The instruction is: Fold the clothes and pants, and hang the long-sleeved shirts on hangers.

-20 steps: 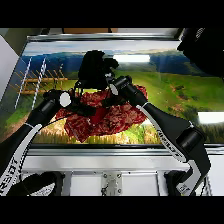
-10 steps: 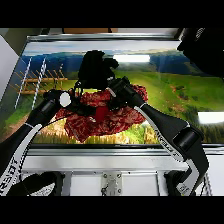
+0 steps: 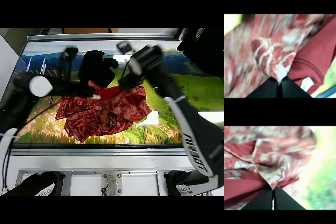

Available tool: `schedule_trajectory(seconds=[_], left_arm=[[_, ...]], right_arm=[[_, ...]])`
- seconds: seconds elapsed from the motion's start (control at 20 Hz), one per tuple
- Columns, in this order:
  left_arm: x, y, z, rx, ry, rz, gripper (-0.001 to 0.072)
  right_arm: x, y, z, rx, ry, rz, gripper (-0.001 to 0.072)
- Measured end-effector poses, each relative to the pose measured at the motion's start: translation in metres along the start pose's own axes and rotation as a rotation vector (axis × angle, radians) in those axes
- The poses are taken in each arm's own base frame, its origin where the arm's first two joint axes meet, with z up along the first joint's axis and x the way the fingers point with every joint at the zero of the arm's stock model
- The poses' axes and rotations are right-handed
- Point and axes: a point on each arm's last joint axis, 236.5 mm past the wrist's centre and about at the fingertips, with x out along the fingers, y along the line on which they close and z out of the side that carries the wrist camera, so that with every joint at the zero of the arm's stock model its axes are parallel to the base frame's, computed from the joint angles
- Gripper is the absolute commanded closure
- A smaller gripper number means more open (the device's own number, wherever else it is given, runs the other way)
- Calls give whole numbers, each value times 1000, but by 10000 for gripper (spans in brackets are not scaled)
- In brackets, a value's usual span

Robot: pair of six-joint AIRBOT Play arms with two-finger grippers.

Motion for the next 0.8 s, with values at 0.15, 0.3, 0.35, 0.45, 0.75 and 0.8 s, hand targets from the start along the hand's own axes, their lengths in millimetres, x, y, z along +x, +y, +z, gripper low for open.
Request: schedule_trajectory(seconds=[0.15,0.3,0.35,0.45,0.75,0.8], left_arm=[[-71,-50,72,79,-229,-81,695],[-122,-92,112,137,-367,-158,695],[-130,-103,118,150,-384,-179,695],[-126,-117,115,162,-349,-201,696],[-8,-125,-16,141,121,-188,695],[14,-125,-49,123,204,-183,695]], right_arm=[[-97,-47,12,70,-185,-13,707],[-170,-80,2,137,-324,-23,707],[-182,-88,-4,152,-343,-29,706],[-189,-98,-22,172,-336,-40,707],[-84,-100,-101,113,-43,-78,706],[-57,-100,-115,105,2,-83,706]])
